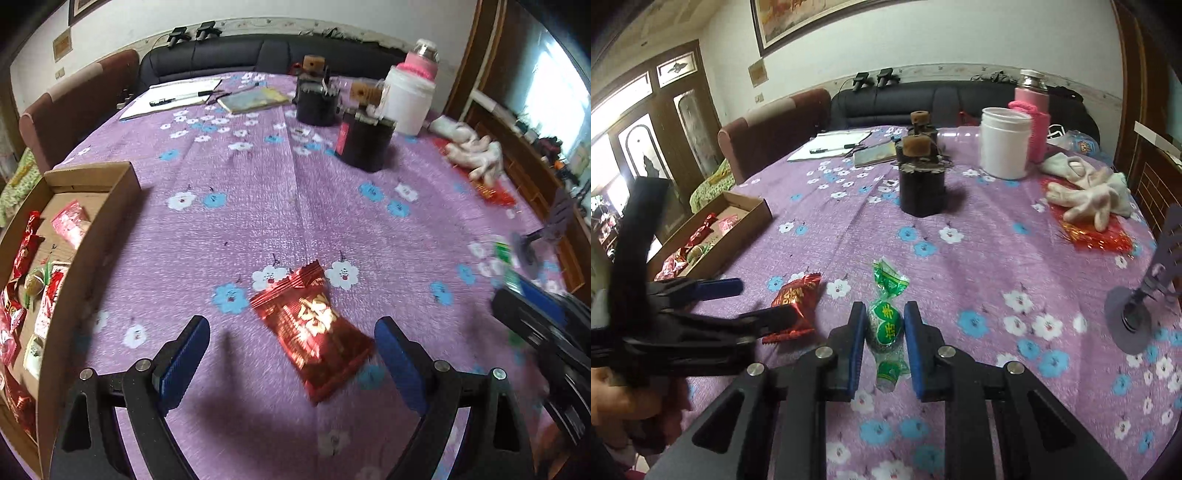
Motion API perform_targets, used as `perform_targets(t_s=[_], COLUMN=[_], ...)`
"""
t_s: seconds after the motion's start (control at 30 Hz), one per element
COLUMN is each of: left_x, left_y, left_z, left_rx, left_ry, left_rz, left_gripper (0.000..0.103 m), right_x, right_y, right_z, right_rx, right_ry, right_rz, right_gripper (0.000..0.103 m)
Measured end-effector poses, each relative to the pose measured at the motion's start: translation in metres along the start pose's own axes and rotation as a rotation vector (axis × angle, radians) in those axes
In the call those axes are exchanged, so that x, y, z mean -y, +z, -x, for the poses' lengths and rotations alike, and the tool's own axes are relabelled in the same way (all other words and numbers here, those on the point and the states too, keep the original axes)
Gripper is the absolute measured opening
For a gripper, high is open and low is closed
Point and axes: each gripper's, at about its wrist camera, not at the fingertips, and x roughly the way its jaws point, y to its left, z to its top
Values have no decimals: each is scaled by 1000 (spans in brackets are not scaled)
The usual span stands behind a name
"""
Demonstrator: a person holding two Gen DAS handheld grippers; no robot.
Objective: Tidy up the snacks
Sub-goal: 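Grasp the red-gold bag with left tool while right tool grasps green-wrapped sweet, then carry the red-gold bag and green sweet over the cardboard tray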
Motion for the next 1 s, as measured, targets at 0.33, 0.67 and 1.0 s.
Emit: perform_targets(t_s=[0.33, 0.67, 1.0], left_x=[-10, -16, -53], left_y=[0, -23, -39], left_z=[-6, 23, 70], left_rx=[21, 82, 155], left_ry=[-16, 27, 116], left_rz=[-30, -132, -124], left_gripper=[37, 35, 35], right_x=[6, -7, -35], right_y=[-14, -23, -36], right_z=[28, 41, 48], right_rx=[53, 80, 91], right_ry=[43, 74, 120], right_rz=[-42, -72, -86], right_gripper=[20, 20, 20])
